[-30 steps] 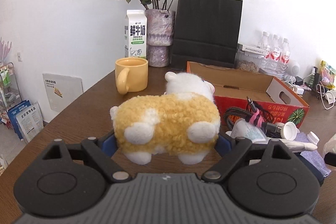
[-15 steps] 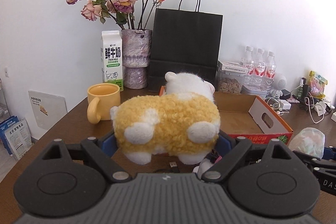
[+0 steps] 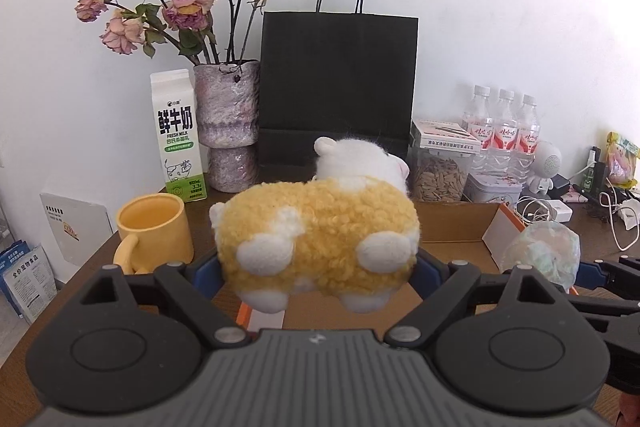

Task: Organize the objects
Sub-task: 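Carry the sheep and bag into the red box and open both tools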

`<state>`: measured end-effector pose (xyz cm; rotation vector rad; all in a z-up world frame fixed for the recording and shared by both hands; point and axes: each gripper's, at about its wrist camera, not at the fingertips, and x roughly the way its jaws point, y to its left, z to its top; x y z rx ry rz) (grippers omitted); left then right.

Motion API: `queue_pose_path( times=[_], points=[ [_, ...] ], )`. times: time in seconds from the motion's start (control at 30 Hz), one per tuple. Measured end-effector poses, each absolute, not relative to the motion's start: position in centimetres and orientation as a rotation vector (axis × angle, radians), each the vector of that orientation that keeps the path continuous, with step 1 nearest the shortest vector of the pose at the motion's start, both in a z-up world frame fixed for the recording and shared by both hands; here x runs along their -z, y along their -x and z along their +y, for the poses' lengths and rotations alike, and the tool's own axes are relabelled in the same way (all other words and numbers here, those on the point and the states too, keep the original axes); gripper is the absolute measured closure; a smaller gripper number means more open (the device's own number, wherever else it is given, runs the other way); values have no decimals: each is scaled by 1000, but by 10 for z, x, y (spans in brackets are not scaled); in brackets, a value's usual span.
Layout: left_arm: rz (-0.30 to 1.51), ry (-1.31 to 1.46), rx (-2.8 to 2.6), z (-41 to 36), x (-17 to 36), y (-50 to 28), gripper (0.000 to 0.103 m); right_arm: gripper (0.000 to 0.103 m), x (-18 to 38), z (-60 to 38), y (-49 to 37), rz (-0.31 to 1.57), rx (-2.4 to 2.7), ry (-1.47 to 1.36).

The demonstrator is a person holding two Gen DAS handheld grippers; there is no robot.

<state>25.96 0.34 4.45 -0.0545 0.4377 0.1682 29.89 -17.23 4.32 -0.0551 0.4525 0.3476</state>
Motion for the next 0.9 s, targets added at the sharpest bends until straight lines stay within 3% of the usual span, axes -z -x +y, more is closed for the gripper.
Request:
queue_pose_path(
  times=[0.37,0.73,0.83,0.9],
  points=[
    [570,72,-232,-2,-27,-334,12,56,-22,-154,-370,506,-301,124],
    [610,37,-246,-13,-26,-351,11,55,-1,-144,-391,605,-273,132],
    [627,37,-232,-13,-25,-354,7,52,0,-144,-391,614,-269,133],
    [639,39,-223,-12,-25,-355,3,40,0,-143,-392,631,-272,134]
  ],
)
